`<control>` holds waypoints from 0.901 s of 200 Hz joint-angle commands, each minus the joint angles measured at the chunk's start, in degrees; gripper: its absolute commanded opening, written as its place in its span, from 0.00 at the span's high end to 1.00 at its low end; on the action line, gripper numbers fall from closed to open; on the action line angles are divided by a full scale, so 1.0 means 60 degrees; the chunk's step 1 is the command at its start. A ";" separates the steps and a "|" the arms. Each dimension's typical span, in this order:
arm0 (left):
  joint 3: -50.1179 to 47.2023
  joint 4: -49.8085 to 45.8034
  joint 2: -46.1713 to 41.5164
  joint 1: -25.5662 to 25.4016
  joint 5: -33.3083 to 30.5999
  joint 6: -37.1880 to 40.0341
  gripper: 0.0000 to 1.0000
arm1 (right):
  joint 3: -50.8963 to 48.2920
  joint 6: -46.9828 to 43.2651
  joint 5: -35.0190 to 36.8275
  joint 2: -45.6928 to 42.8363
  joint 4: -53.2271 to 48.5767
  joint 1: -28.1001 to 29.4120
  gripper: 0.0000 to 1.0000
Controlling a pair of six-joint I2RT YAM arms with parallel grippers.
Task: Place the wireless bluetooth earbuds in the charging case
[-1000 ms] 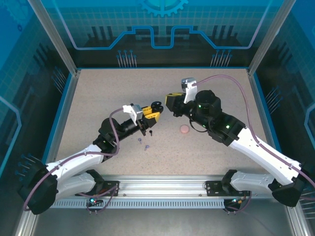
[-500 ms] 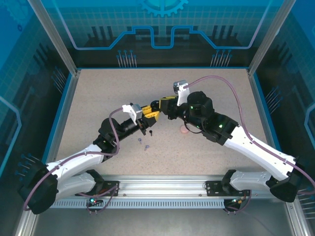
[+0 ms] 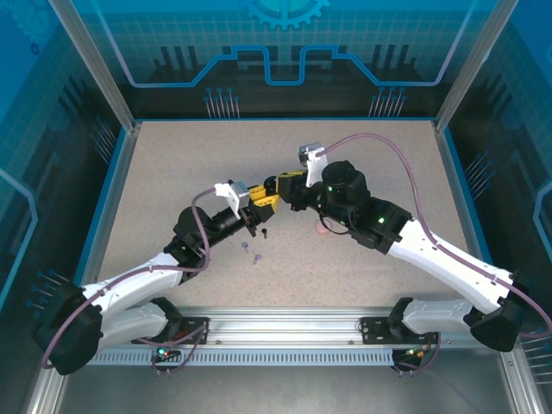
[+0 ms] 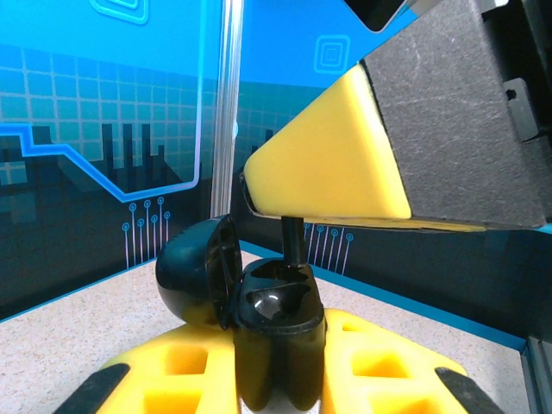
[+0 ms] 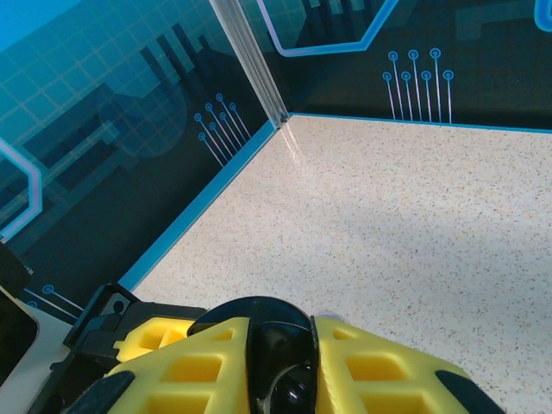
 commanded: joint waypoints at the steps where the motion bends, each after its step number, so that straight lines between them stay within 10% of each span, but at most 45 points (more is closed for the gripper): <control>1: 0.0327 0.0465 0.0020 -0.0103 -0.0149 -0.0082 1.00 | 0.0220 -0.0133 0.0155 0.0091 0.0147 0.0147 0.78; 180: 0.0232 0.0449 0.0016 -0.0104 -0.0203 -0.0016 1.00 | 0.0582 -0.0439 -0.0430 -0.0177 -0.0586 0.0134 0.58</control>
